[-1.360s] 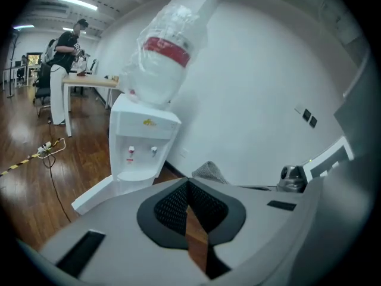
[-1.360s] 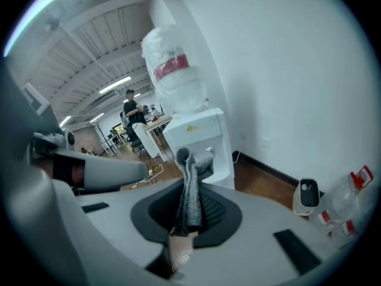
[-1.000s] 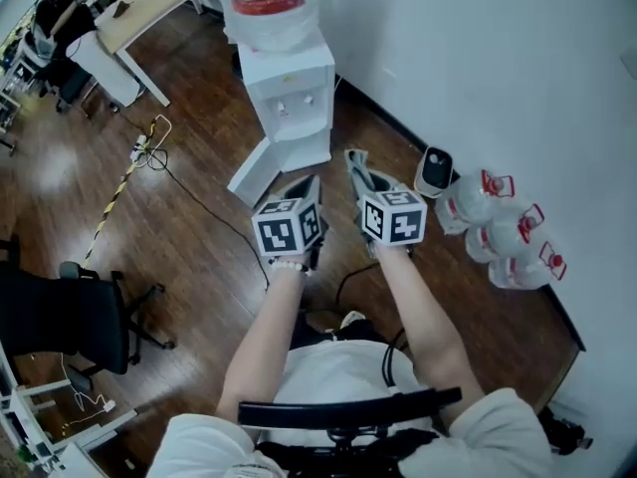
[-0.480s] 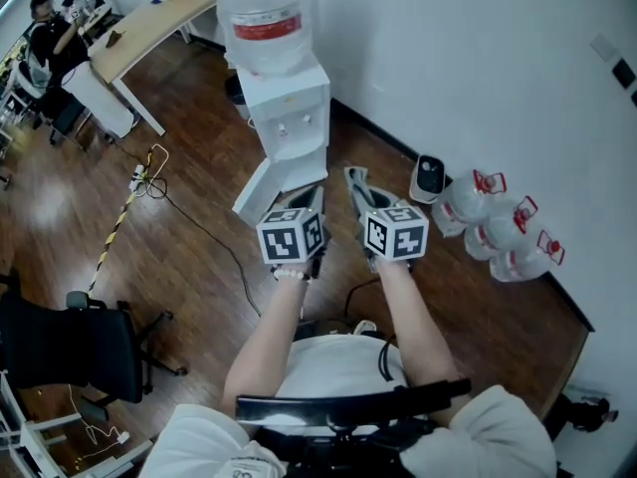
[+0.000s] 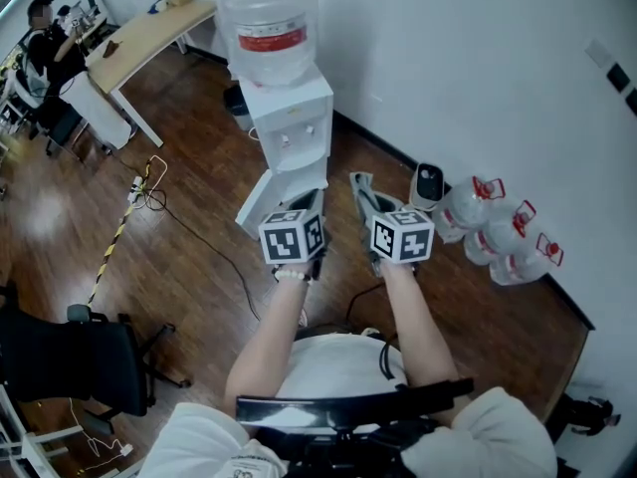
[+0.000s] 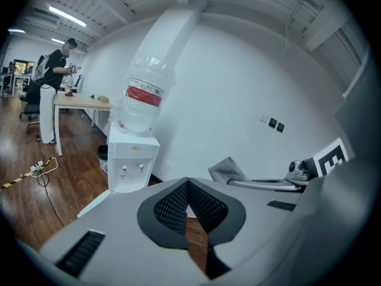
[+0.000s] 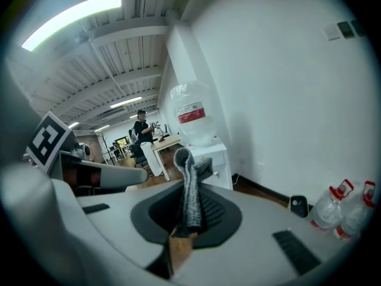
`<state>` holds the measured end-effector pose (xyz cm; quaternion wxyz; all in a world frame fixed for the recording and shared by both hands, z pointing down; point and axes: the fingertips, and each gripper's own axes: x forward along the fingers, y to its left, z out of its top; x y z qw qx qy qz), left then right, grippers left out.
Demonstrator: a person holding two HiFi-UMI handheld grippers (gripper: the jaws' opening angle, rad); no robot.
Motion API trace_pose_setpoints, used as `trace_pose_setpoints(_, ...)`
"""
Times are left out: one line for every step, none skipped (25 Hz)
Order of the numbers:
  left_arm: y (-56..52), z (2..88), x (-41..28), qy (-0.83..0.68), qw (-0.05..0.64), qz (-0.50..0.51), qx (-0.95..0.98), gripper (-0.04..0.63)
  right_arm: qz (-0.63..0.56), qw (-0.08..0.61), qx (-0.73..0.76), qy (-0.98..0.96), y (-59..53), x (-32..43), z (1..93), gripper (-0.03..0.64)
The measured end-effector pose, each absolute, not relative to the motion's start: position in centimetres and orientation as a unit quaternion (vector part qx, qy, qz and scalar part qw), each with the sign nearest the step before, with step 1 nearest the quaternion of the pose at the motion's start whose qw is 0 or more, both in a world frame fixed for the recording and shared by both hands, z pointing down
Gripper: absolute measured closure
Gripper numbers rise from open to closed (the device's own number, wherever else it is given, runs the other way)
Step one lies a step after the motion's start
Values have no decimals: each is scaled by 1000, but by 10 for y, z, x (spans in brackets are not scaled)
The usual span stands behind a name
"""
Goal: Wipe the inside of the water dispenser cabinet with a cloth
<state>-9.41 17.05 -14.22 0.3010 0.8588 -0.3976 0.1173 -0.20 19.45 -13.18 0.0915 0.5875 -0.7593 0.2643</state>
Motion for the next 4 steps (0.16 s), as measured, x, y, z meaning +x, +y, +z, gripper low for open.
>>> trace_pose_setpoints(169, -143, -94, -397, 299, 116, 860, 598, 263, 92, 587, -760, 194, -4, -132, 581)
trace_pose_setpoints(168, -144, -95, -397, 299, 116, 860, 598, 262, 92, 586, -761, 193, -6, -133, 581)
trace_pose_setpoints(167, -143, -96, -397, 299, 116, 860, 598, 262, 92, 585, -762, 192, -7, -133, 581)
trace_pose_setpoints(166, -143, -97, -397, 300, 116, 859, 598, 262, 92, 585, -762, 191, -9, -133, 581)
